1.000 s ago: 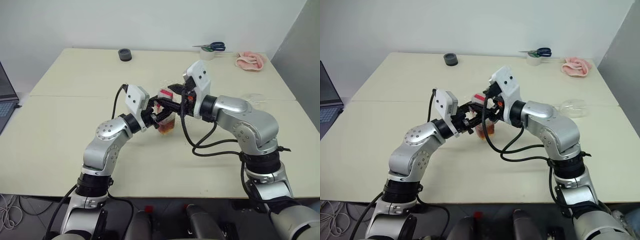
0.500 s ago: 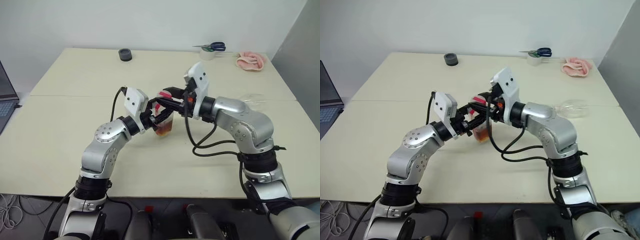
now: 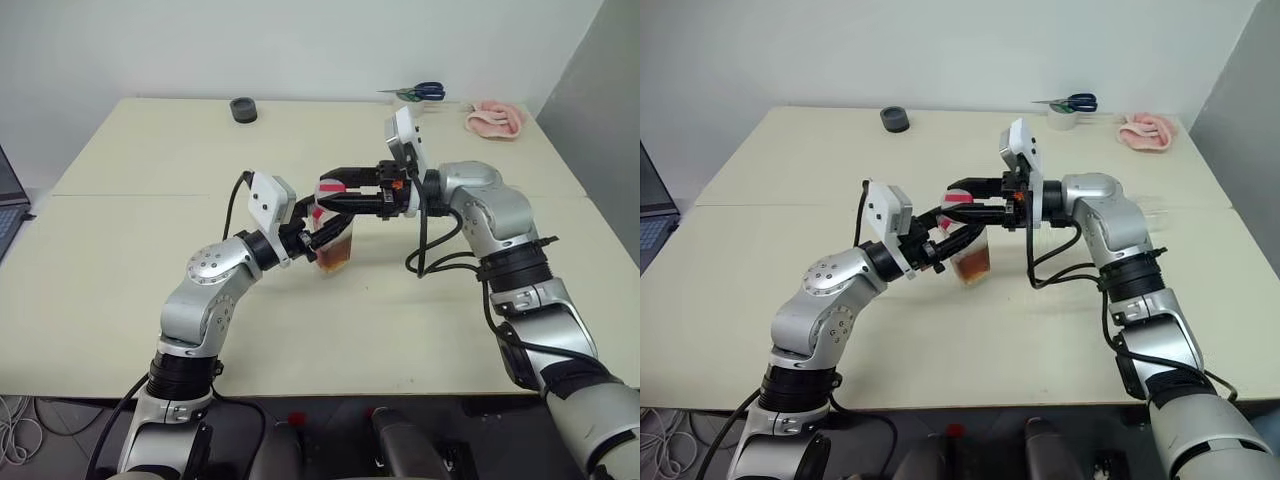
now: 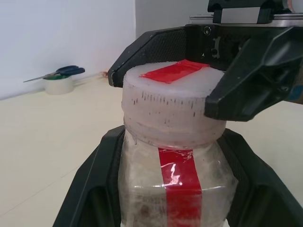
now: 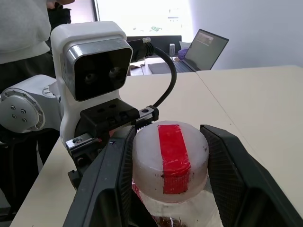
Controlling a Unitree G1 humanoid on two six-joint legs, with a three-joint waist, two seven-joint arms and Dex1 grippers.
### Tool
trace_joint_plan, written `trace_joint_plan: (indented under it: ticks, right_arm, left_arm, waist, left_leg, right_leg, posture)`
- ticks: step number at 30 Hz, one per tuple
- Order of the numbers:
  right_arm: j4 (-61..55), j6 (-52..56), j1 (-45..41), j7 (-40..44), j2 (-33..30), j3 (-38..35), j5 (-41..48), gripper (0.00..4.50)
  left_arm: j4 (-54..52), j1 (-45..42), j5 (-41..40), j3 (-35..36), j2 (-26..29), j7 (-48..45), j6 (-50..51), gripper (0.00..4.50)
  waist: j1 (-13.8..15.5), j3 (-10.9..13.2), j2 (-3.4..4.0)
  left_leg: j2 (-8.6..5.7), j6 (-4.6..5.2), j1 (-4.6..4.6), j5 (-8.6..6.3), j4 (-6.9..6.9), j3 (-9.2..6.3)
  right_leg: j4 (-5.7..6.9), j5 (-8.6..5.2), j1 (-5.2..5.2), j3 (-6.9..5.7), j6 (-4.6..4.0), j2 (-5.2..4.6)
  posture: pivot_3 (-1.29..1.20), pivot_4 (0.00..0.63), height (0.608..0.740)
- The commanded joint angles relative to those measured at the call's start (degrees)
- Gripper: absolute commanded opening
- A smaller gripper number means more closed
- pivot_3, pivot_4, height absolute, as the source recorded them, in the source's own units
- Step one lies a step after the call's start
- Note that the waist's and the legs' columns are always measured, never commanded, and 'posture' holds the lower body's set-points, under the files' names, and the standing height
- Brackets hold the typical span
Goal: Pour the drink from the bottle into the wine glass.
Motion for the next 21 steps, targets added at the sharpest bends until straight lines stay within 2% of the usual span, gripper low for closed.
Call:
trace_joint_plan:
  ticks: [1,5,6,10,15,21]
  right_arm:
    - [-5.38,2.18,-1.98,0.46,1.04,-0.5,2.14,2.87]
    - [-12.05,4.34,-0.61,-4.87,-0.18,-2.38,1.58,4.3]
    - [-14.76,5.24,0.11,-6.36,-0.72,-2.72,1.61,4.49]
    - [-23.76,8.72,3.09,-13.54,-2.77,-3.02,0.29,4.5]
    - [-39.64,25.37,10.29,-26.56,-6.32,-5.48,1.22,4.5]
    - [-54.19,39.55,15.59,-37.33,-5.42,-10.77,6.25,4.5]
  left_arm:
    - [-1.01,-1.5,0.13,-0.92,-0.29,-0.22,-0.26,2.19]
    - [-0.79,-1.56,-0.01,-1.24,0.03,-0.81,-0.16,2.19]
    - [-0.76,-1.59,-0.12,-1.31,0.09,-0.98,-0.12,2.19]
    - [-0.14,-1.93,-0.4,-1.74,0.02,-2.18,-0.37,2.19]
    - [0.91,-3.02,-1.03,-2.52,0.94,-6.78,-1.48,2.19]
    - [4.45,-4.17,-0.54,-2.53,2.08,-11.27,-3.46,2.19]
  waist:
    - [0.01,0.01,0.01]
    - [0.0,0.03,0.05]
    - [0.03,0.03,0.05]
    - [0.16,0.03,0.05]
    - [0.74,0.03,0.05]
    - [0.75,0.04,0.08]
  left_leg:
    - [0.0,0.0,0.0,0.0,0.0,0.0]
    - [0.01,0.0,0.0,0.0,-0.01,-0.03]
    - [0.01,0.0,0.0,0.0,-0.01,-0.04]
    - [-0.01,0.0,-0.01,0.0,0.01,-0.04]
    - [0.0,-0.01,-0.02,0.0,0.0,-0.05]
    - [0.02,0.0,0.0,0.0,0.0,-0.01]
  right_leg:
    - [0.0,0.0,0.0,-0.01,0.0,0.0]
    - [0.03,0.0,-0.02,-0.03,0.0,0.02]
    - [0.03,0.0,-0.01,-0.04,0.0,0.02]
    - [0.02,-0.02,-0.01,-0.04,0.04,0.01]
    - [0.02,-0.03,-0.01,-0.03,0.04,0.01]
    - [0.03,-0.17,-0.04,0.01,0.26,0.05]
  posture:
    - [0.0,0.15,0.74]
    - [0.0,0.15,0.74]
    - [0.0,0.15,0.74]
    - [0.0,0.15,0.74]
    - [0.0,0.15,0.74]
    - [0.0,0.15,0.74]
